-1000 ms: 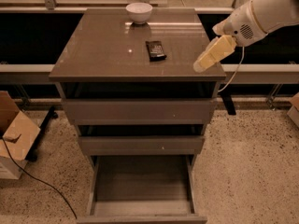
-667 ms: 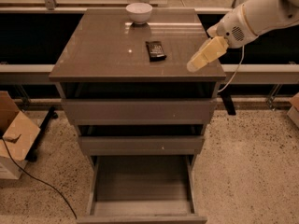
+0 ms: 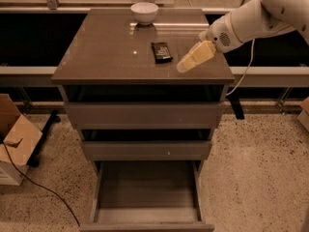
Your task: Place rxbar chocolate into bottom drawer
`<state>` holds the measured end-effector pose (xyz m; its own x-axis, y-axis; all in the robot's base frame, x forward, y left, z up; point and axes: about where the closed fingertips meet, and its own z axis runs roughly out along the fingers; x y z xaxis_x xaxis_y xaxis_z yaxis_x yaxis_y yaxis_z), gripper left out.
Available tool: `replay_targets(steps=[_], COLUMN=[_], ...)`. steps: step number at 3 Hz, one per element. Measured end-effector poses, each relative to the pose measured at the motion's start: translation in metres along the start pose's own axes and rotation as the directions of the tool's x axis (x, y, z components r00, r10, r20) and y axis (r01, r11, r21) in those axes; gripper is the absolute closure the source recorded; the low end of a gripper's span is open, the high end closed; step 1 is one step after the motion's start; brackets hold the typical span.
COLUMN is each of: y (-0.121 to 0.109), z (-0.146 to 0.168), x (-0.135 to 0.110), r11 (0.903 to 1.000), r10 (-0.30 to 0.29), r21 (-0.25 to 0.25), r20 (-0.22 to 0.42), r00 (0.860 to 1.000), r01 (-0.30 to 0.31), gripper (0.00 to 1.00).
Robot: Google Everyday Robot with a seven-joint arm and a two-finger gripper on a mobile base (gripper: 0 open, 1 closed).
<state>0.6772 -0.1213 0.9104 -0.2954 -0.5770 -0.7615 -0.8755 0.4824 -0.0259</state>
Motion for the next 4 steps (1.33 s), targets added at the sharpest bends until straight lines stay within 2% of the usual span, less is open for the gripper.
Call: replay_targets(steps=[1,3,4], y=[-0.016,-0.053,-0.065], z=[0.031,0.087,0.106], x=[-0.007,-0.013,-0.014], r11=[0.9999,0.9980,0.9982], r10=[-0.007,-0.047,-0.045], r21=[0.014,0.045,0.043], r20=[0.035,0.055,0.064], r00=[0.999,0.997,0.997], r01=[0.006,0.045,0.042], gripper=[0.00,0.00,0.00])
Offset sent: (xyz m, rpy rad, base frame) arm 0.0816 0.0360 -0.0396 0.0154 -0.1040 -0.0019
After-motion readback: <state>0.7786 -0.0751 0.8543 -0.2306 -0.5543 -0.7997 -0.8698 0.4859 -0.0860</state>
